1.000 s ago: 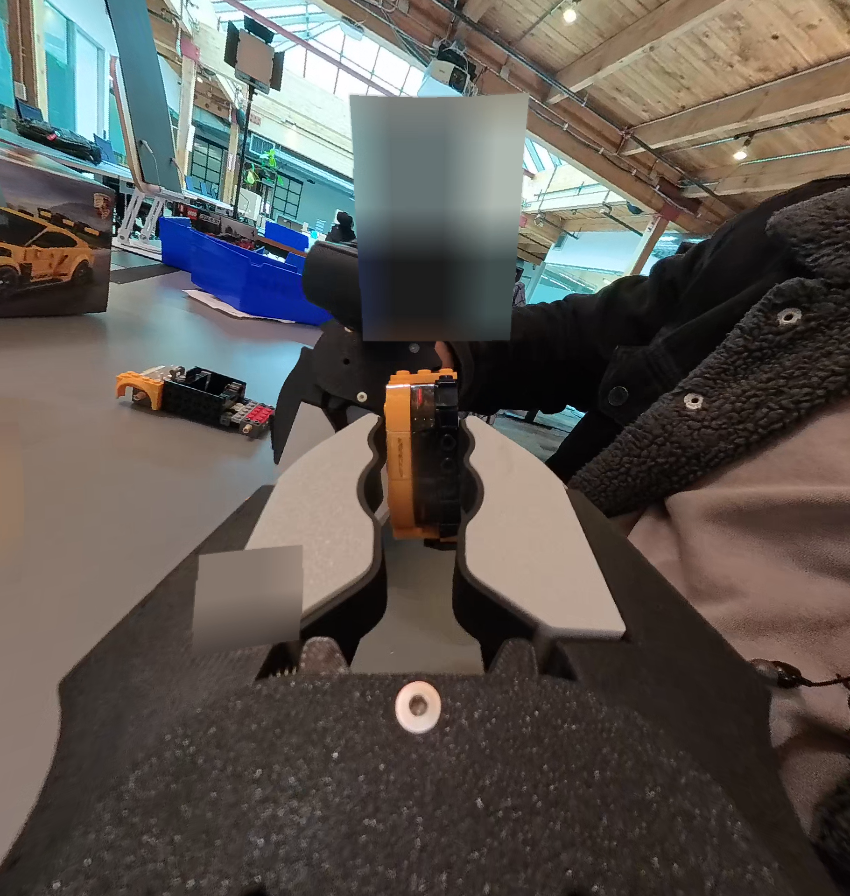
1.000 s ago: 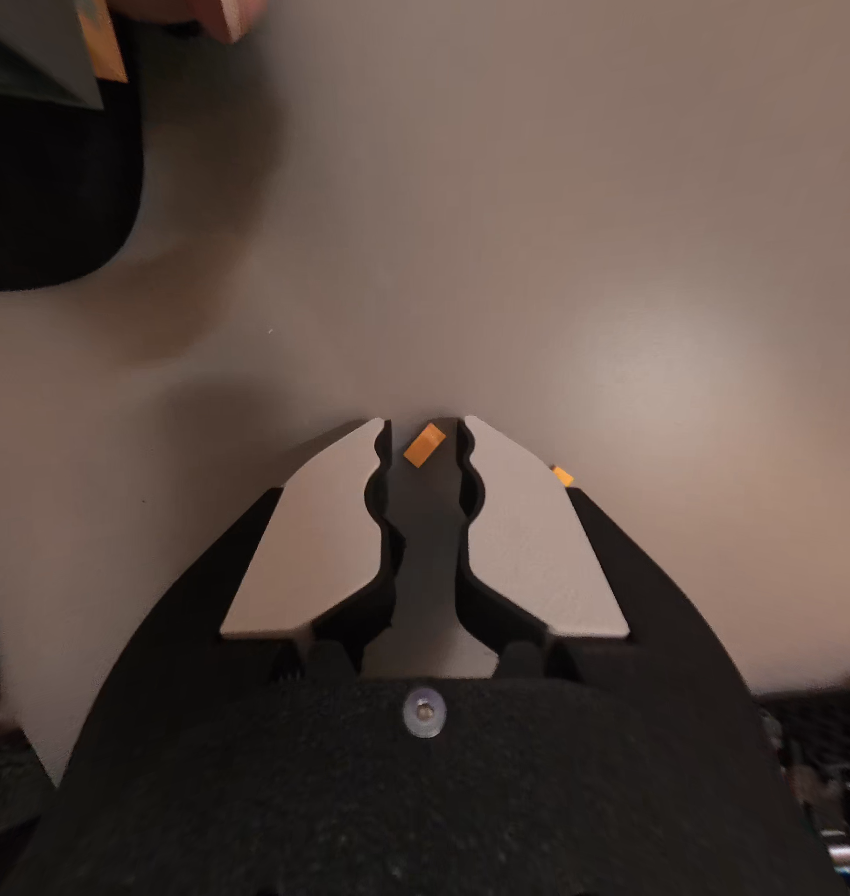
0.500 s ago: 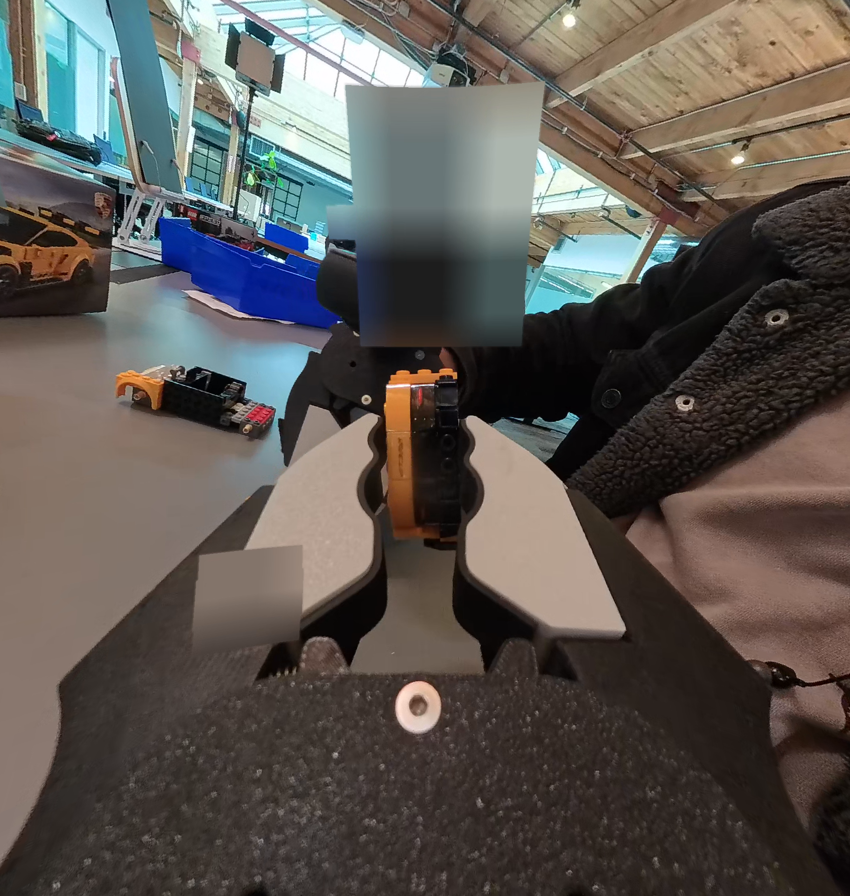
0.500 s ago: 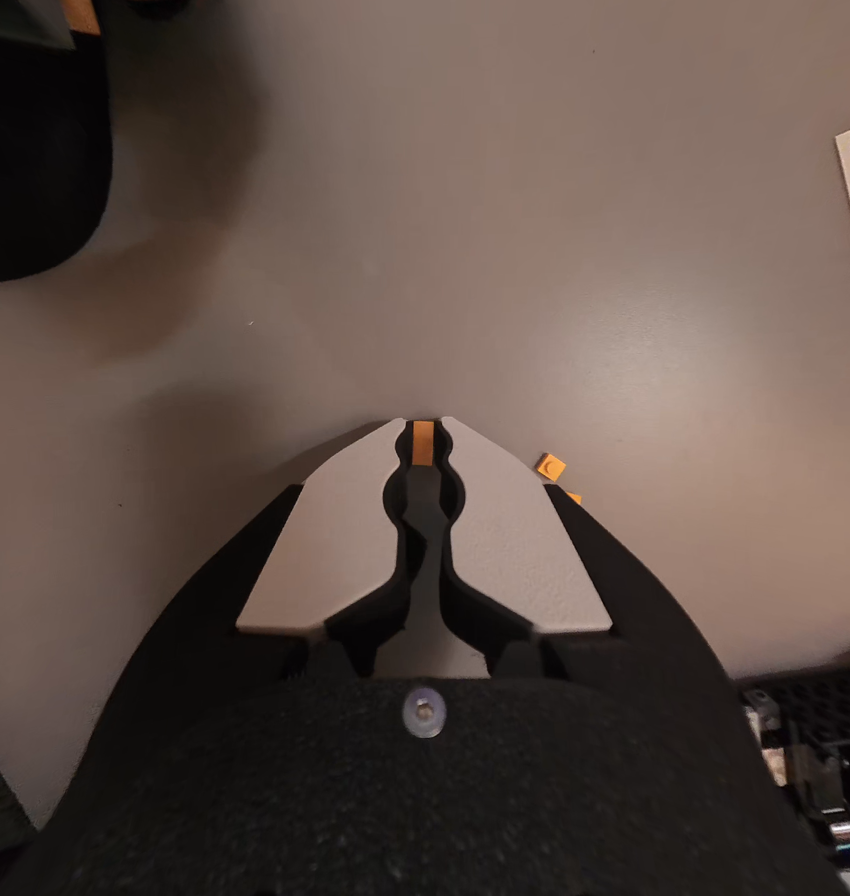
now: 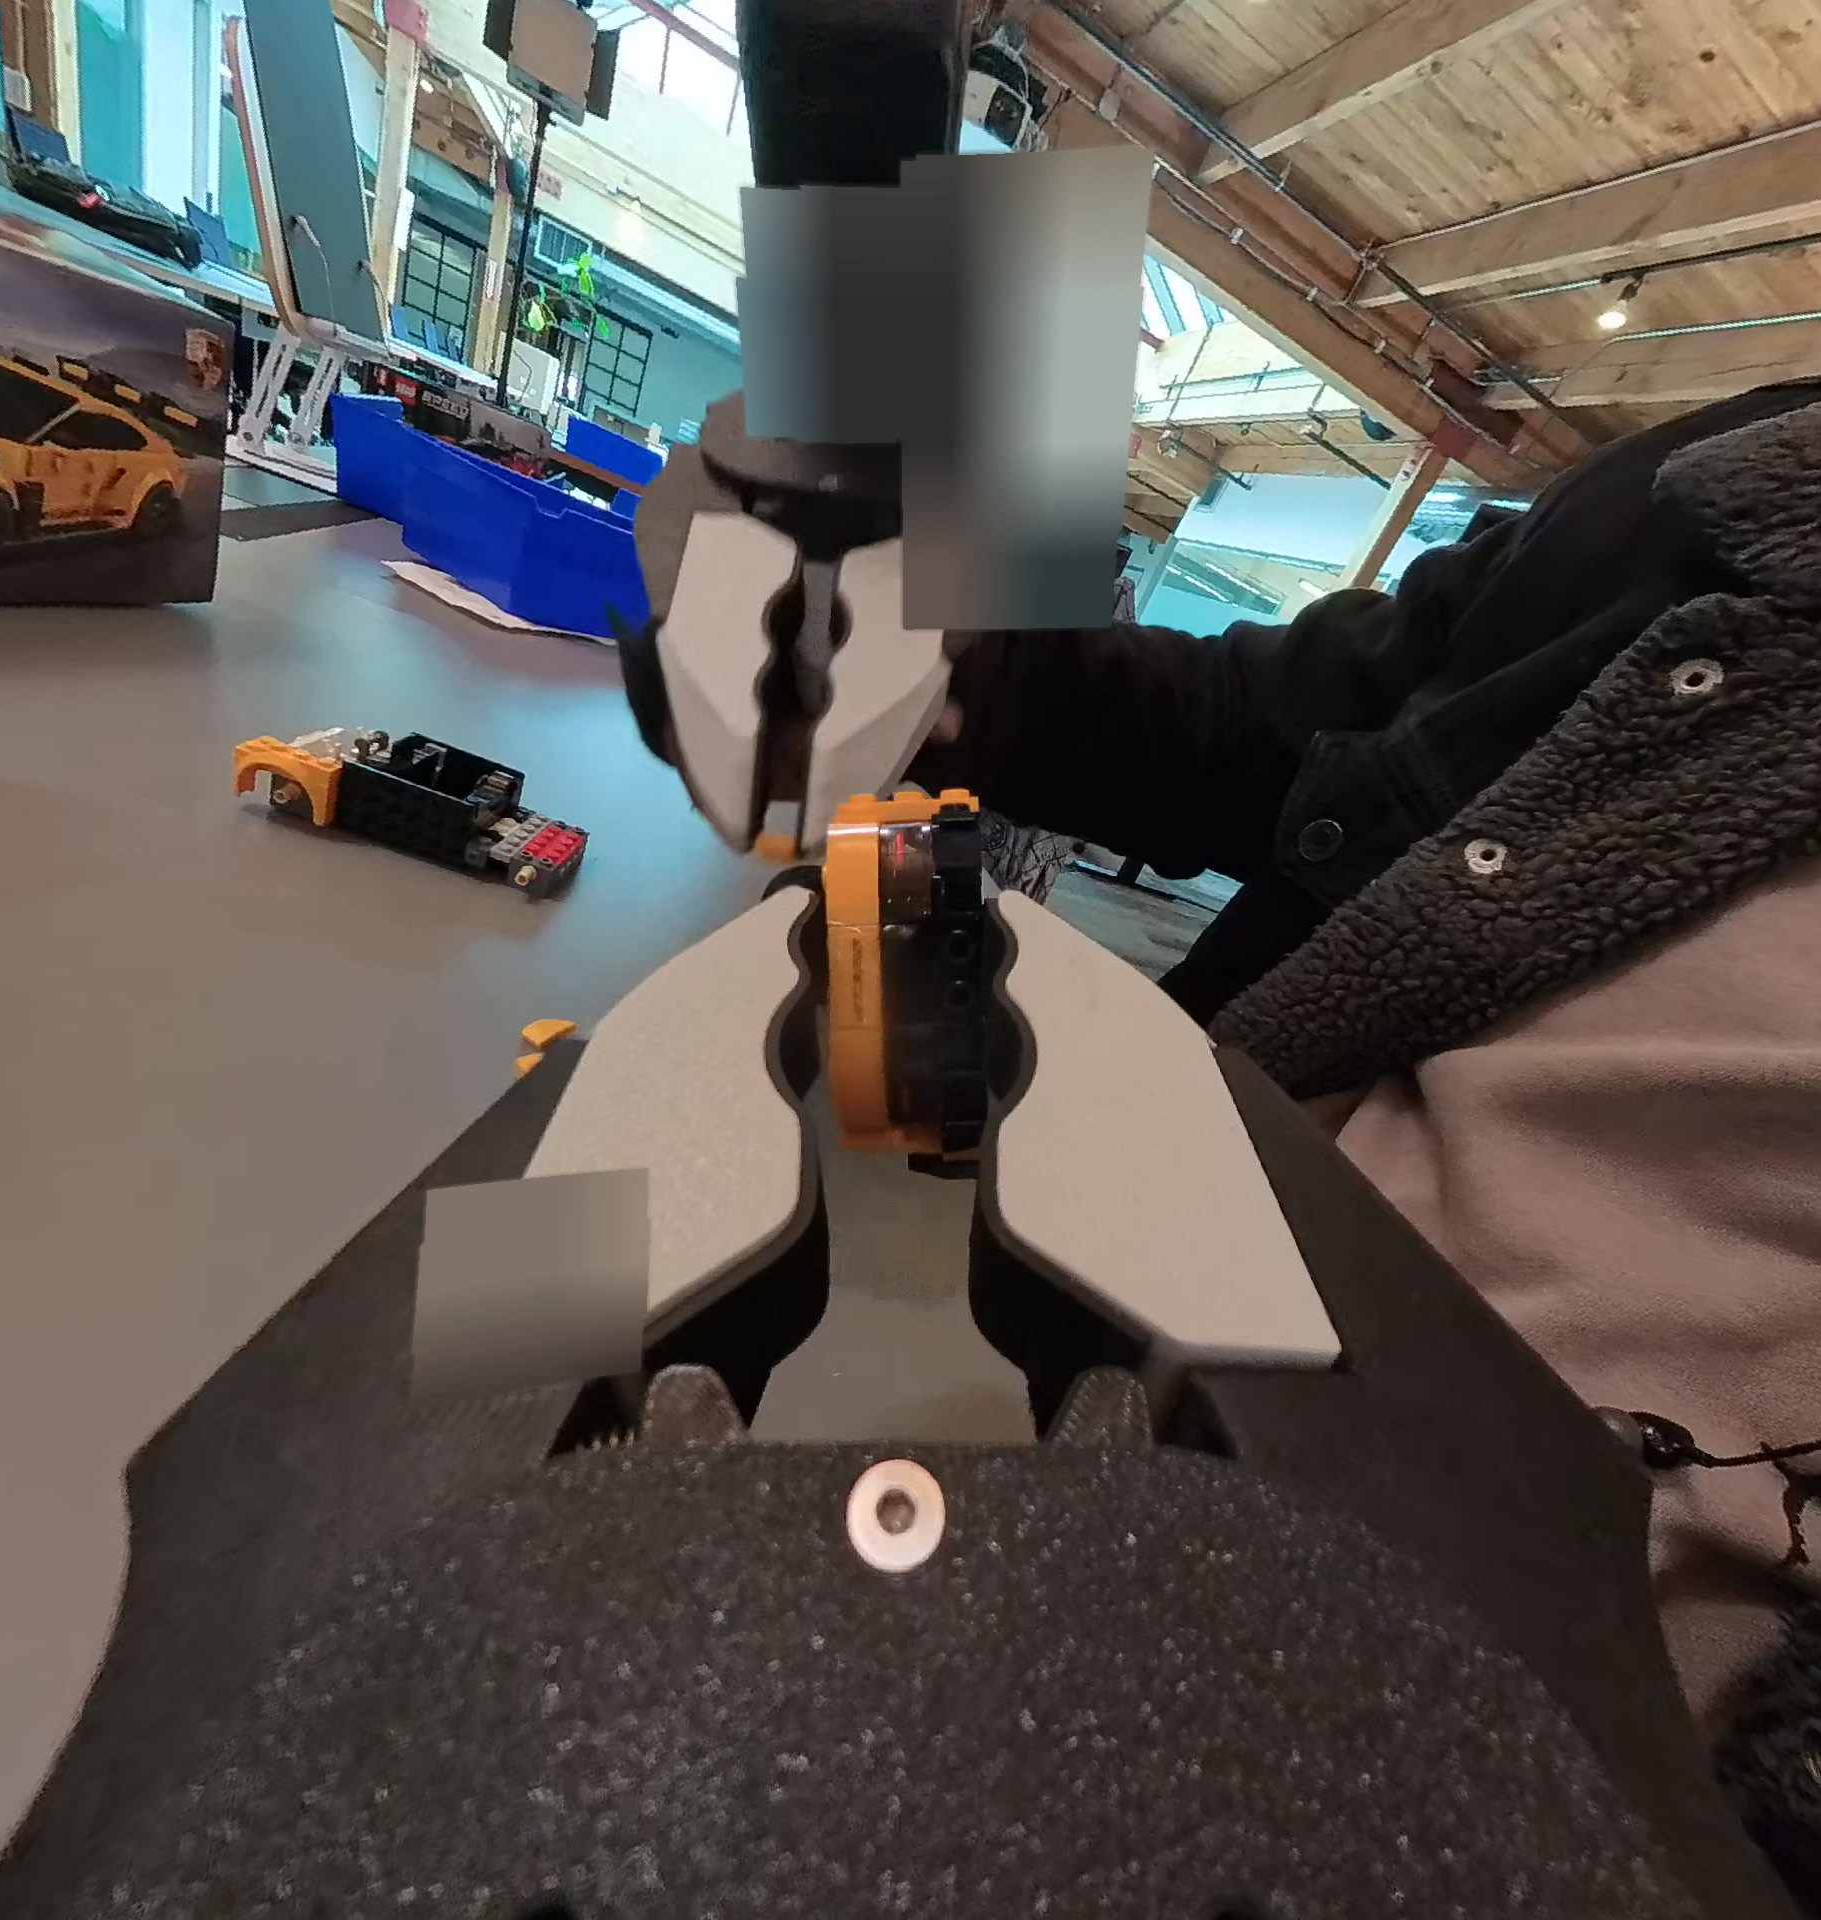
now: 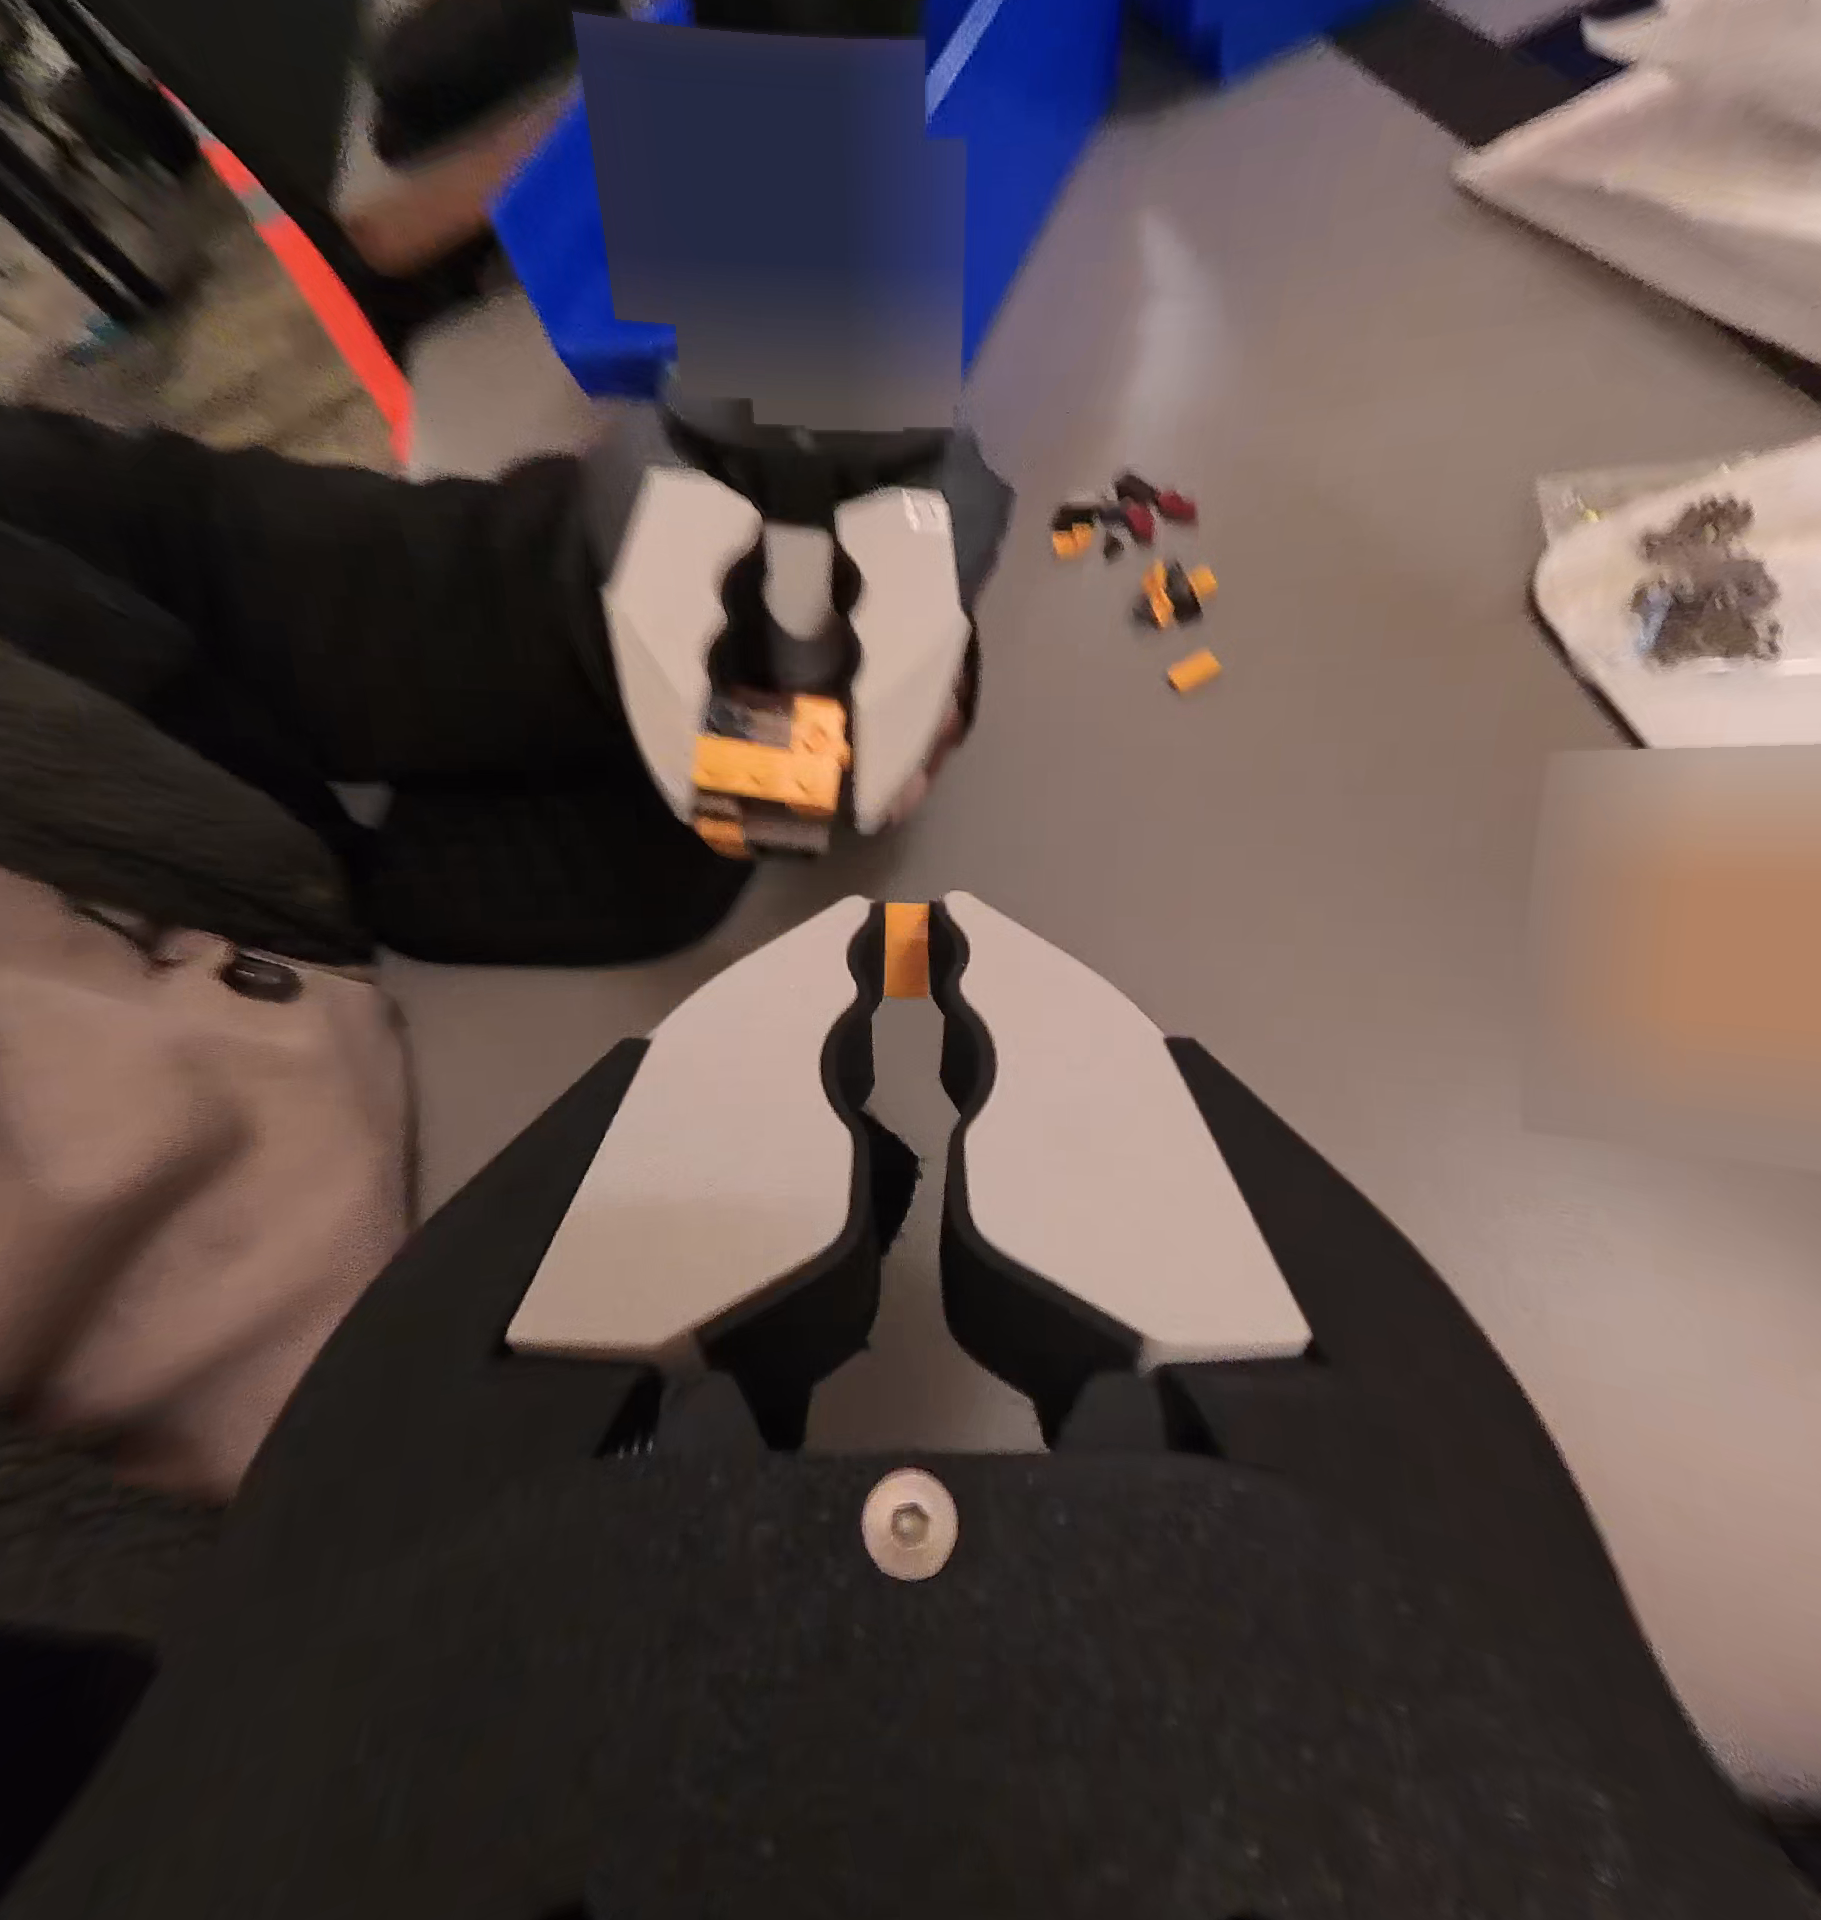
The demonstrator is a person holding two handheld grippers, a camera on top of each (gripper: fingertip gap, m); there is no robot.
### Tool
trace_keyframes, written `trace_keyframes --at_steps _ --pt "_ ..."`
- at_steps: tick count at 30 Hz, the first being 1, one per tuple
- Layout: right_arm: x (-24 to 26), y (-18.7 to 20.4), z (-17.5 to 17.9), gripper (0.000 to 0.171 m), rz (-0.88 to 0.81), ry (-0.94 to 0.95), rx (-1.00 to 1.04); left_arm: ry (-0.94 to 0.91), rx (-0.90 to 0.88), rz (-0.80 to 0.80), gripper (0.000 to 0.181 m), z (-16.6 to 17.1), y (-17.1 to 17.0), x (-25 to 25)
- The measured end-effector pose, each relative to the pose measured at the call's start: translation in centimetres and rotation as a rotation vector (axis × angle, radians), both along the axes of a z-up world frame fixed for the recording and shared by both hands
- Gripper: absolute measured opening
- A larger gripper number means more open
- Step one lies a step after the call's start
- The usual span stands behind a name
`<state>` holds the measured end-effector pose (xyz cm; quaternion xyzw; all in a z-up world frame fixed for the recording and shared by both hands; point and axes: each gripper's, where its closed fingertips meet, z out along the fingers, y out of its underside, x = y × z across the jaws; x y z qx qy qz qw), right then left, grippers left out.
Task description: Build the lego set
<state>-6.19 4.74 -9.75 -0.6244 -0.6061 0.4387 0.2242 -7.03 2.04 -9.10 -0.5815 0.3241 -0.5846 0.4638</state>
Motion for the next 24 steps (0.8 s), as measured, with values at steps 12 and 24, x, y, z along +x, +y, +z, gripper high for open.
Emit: trace_keyframes --at_steps 12,24 --pt "-1.8 -1.7 3.6 0.008 0.107 0.079 -0.222 0.010 -0.008 -0.024 0.027 -0.1 -0.3 0.3" --pt "-2.3 -0.9 2.3 0.008 0.032 0.044 -0.354 -0.004 -0.011 -0.009 0.027 0.1 -0.1 0.1"
